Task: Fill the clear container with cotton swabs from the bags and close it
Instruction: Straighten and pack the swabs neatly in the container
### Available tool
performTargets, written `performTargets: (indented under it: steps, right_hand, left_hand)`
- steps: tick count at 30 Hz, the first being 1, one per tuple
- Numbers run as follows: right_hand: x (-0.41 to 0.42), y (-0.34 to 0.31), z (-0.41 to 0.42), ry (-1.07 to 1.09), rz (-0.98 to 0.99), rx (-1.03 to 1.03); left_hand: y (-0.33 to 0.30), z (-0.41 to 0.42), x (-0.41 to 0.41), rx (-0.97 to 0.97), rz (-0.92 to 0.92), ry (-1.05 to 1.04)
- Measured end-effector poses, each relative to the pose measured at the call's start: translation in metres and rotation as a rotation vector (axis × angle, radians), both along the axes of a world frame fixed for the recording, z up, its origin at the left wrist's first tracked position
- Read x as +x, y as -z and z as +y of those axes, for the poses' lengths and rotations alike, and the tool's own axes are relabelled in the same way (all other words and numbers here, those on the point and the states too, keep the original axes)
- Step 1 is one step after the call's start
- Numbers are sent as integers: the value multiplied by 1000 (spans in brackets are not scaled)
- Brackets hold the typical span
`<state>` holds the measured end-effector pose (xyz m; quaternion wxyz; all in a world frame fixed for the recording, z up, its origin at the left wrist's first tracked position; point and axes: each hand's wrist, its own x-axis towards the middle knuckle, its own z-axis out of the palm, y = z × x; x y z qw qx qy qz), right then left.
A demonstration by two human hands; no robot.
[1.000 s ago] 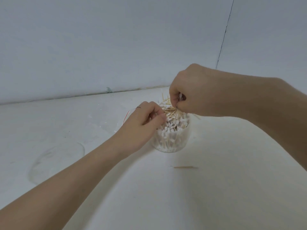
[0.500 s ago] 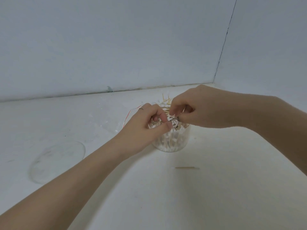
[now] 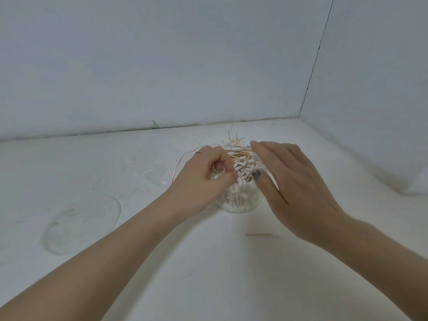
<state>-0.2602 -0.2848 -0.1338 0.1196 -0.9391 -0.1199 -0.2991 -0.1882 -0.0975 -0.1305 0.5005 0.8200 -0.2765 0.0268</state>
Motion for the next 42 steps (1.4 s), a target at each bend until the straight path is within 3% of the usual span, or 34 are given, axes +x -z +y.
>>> performTargets:
  steps: [5, 11, 14, 18, 23, 26, 32, 36, 42]
  right_hand:
    - [4, 24, 3, -9, 169, -115]
    - [-7, 11, 6, -120, 21, 115]
    - [-11, 18, 2, -180, -35, -33]
    - [-5, 29, -1, -102, 53, -128]
    - [1, 21, -2, -86, 108, 30]
    - [1, 24, -5, -87, 146, -20]
    - [2, 15, -6, -120, 119, 28]
    - [3, 19, -5, -133, 148, -59]
    - [6, 1, -2, -111, 55, 254]
  left_hand:
    - [3, -5, -1, -23, 2, -24]
    - [6, 4, 1, -141, -99, -145]
    - [7, 7, 4, -41, -100, -165]
    - [2, 9, 11, 95, -122, -127]
    - [-3, 13, 23, 185, -182, -95]
    - [-7, 15, 30, 219, -196, -118]
    - [-5, 15, 40, 243, 9, -7]
    - [-6, 15, 35, 286, -100, -3]
    - [-8, 31, 31, 319, -126, 115]
